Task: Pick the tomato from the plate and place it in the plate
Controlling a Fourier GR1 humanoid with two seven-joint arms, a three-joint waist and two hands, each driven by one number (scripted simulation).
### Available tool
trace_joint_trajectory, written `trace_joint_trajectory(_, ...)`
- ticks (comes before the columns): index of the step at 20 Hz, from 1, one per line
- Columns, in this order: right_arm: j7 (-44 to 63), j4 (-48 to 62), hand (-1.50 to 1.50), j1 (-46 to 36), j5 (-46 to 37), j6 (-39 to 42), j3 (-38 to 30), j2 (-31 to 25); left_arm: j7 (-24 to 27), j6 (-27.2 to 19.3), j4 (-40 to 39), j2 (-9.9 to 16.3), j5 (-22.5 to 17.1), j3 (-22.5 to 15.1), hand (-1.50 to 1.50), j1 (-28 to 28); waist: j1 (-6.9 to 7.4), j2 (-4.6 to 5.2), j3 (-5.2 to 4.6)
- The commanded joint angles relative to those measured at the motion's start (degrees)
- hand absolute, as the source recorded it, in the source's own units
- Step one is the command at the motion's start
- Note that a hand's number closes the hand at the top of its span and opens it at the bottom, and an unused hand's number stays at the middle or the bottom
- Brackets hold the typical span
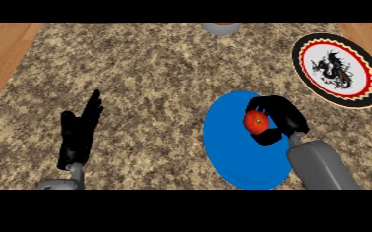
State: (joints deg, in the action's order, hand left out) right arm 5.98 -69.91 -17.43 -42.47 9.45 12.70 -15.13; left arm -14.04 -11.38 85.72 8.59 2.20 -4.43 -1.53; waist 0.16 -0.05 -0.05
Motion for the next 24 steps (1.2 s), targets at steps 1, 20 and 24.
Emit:
trace_joint_trajectory(1, -0.7, 1.5, 1.5, -2.2, -3.1, -0.3, -1.8, 1.5, 2.1, 0.7, -1.5, -1.4, 1.4, 0.1, 0.0, 0.6, 0.0, 0.05, 0.05)
trace_joint_trajectory(20, -11.2, 18.6, 1.5, -21.4, -3.6, -16.0, -17.5, -6.7, 3.0, 0.2, -1.0, -3.0, 2.5, -0.1, 0.0, 2.2, 0.45, 0.13, 0.07)
trace_joint_trajectory(24, -9.9, 13.4, 1.5, -17.3, -4.7, -25.7, -20.5, -8.3, 0.7, 1.0, 1.4, -2.0, 1.8, 0.5, 0.0, 2.5, -0.24, -0.12, 0.07)
